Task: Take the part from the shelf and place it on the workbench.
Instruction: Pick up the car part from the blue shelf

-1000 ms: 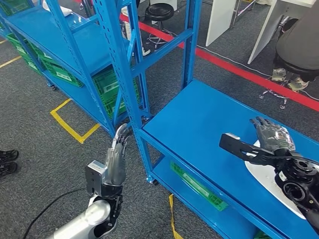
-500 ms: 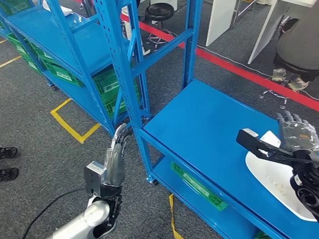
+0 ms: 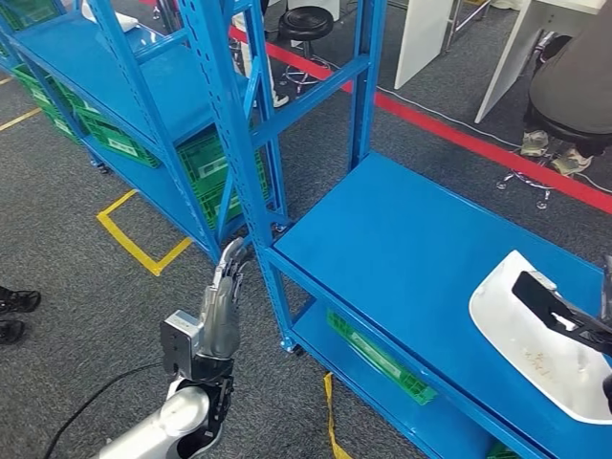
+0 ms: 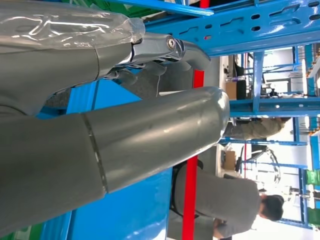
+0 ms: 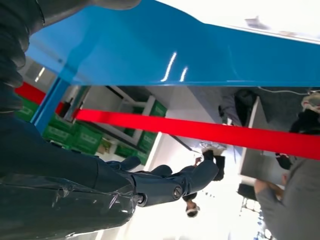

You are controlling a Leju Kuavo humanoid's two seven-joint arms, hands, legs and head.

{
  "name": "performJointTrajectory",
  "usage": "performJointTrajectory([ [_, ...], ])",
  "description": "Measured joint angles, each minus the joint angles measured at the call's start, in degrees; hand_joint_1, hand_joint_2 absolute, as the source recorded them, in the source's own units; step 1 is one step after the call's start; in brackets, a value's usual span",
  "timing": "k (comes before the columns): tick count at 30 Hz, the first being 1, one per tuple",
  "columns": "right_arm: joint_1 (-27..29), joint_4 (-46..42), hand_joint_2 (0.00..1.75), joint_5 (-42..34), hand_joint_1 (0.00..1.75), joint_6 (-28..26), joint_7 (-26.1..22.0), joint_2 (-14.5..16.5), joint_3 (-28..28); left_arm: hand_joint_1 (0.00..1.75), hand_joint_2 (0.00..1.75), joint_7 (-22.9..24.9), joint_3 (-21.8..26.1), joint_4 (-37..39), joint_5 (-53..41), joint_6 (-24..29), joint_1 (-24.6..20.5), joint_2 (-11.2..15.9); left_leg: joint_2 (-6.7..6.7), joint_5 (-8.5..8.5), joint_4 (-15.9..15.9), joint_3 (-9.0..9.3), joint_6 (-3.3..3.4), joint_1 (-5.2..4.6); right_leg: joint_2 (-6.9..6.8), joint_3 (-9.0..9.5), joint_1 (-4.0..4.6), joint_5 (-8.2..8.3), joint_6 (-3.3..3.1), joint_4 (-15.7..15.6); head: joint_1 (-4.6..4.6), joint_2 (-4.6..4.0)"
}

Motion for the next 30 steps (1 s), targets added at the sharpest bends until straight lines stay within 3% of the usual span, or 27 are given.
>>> performJointTrajectory([
  [6,3.4,0.9,1.75,-8.0,0.0,-6.9,-1.2,0.0,-4.7,0.0,0.0,-0.2,0.0,-0.1,0.3,0.2,0.0,0.0,-0.01,0.0,0.0,-0.01,0.0,0.0,-0.01,0.01,0.0,0.0,0.0,0.0,0.01,0.01],
  [16,7.5,8.3,1.75,-21.9,0.0,-16.0,-8.8,-0.1,-10.7,0.0,0.0,-0.9,0.0,-0.1,1.0,0.3,-0.1,0.0,-0.02,-0.02,0.0,-0.04,0.03,0.0,-0.02,0.0,-0.01,0.0,0.0,0.0,0.01,0.0],
  [30,8.8,14.7,1.75,-23.1,0.0,-17.2,-10.0,-0.1,-13.7,0.0,0.0,-0.9,0.0,-0.2,1.0,0.4,-0.4,0.0,0.0,-0.02,0.0,-0.03,0.04,0.0,-0.01,0.0,0.0,0.0,0.0,0.0,0.01,0.0],
])
